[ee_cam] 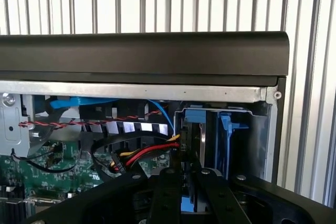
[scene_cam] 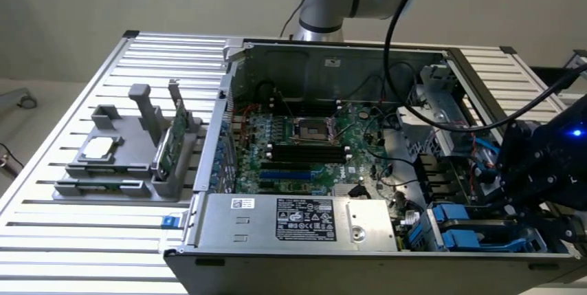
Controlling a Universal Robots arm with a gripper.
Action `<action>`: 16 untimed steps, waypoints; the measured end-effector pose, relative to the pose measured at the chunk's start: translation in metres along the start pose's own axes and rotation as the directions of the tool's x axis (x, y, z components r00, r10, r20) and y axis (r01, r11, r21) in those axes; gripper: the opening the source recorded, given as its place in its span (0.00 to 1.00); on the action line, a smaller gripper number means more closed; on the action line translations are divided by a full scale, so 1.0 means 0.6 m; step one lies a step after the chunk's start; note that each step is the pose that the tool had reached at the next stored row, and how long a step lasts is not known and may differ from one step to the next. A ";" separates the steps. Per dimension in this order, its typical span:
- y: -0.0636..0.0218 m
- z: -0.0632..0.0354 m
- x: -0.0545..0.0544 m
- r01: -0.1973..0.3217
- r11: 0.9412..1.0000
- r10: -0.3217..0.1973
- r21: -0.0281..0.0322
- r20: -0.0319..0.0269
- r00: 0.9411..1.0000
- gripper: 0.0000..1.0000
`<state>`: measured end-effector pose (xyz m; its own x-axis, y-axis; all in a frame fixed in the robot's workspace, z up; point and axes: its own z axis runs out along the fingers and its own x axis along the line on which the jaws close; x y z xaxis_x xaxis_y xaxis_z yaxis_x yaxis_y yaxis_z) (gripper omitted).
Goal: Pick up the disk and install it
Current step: 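Insert the first disk wire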
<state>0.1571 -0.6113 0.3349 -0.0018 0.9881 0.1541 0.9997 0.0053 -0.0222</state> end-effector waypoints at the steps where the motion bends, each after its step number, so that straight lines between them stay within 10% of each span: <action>1: 0.000 0.000 -0.002 0.001 1.000 -0.001 0.000 -0.004 1.000 0.17; 16: 0.000 0.006 -0.021 0.011 1.000 -0.011 0.003 -0.044 0.999 0.17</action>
<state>0.1573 -0.6233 0.3294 -0.0114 0.9803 0.1972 0.9996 0.0163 -0.0234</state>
